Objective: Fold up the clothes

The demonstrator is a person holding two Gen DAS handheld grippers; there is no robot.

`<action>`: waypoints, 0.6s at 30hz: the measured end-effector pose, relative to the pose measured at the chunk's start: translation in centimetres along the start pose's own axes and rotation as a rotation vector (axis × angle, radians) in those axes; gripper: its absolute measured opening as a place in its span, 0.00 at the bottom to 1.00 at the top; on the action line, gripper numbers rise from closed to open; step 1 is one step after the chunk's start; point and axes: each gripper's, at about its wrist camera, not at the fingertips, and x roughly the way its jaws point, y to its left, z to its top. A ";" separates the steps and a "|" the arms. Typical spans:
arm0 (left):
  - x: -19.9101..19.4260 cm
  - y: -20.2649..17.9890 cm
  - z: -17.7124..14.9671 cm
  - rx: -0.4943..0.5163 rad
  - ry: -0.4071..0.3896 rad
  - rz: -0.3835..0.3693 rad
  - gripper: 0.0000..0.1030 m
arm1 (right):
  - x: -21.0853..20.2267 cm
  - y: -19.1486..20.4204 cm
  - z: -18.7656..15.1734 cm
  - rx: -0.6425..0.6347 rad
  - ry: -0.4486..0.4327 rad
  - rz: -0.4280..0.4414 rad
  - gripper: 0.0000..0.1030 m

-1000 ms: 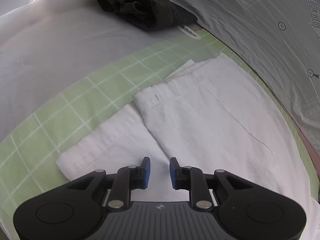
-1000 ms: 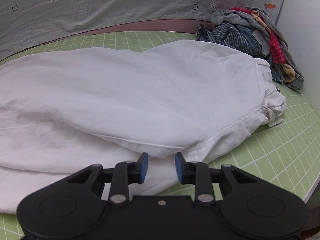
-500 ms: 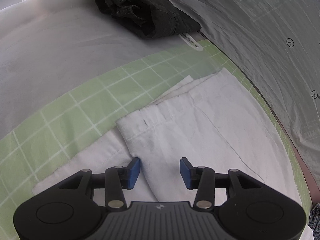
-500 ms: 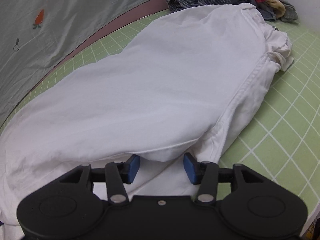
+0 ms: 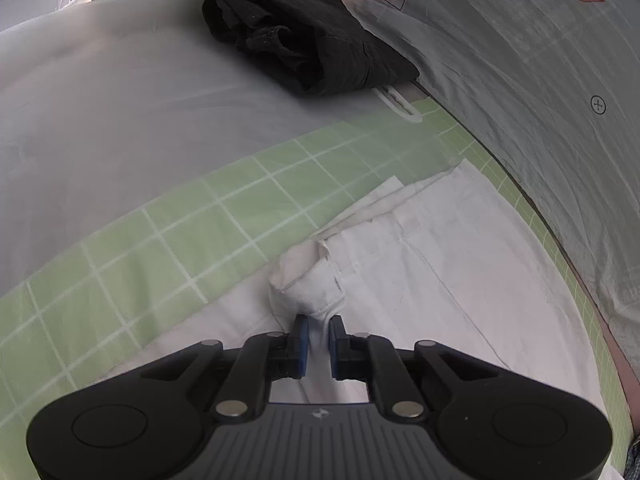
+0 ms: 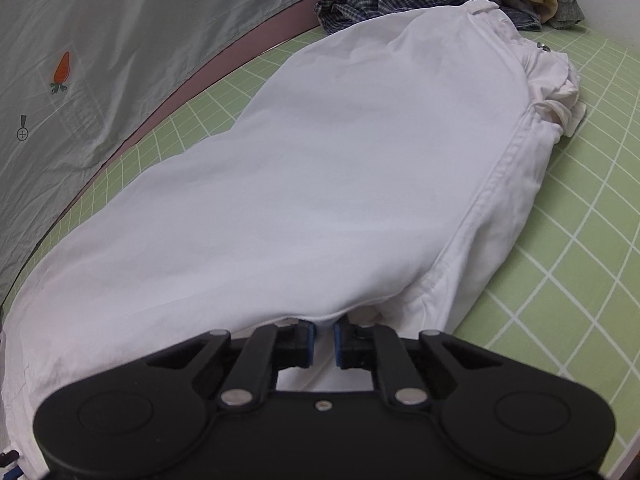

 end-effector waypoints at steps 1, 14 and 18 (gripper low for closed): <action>-0.3 0.2 0.0 -0.006 -0.005 -0.010 0.05 | -0.1 0.0 0.1 0.001 -0.005 0.005 0.09; -8.3 0.2 -0.7 0.045 -0.172 -0.114 0.04 | -4.5 0.3 1.4 -0.040 -0.166 0.075 0.04; -12.4 1.1 -1.7 0.079 -0.217 -0.143 0.04 | -6.4 -0.7 1.5 -0.035 -0.194 0.098 0.03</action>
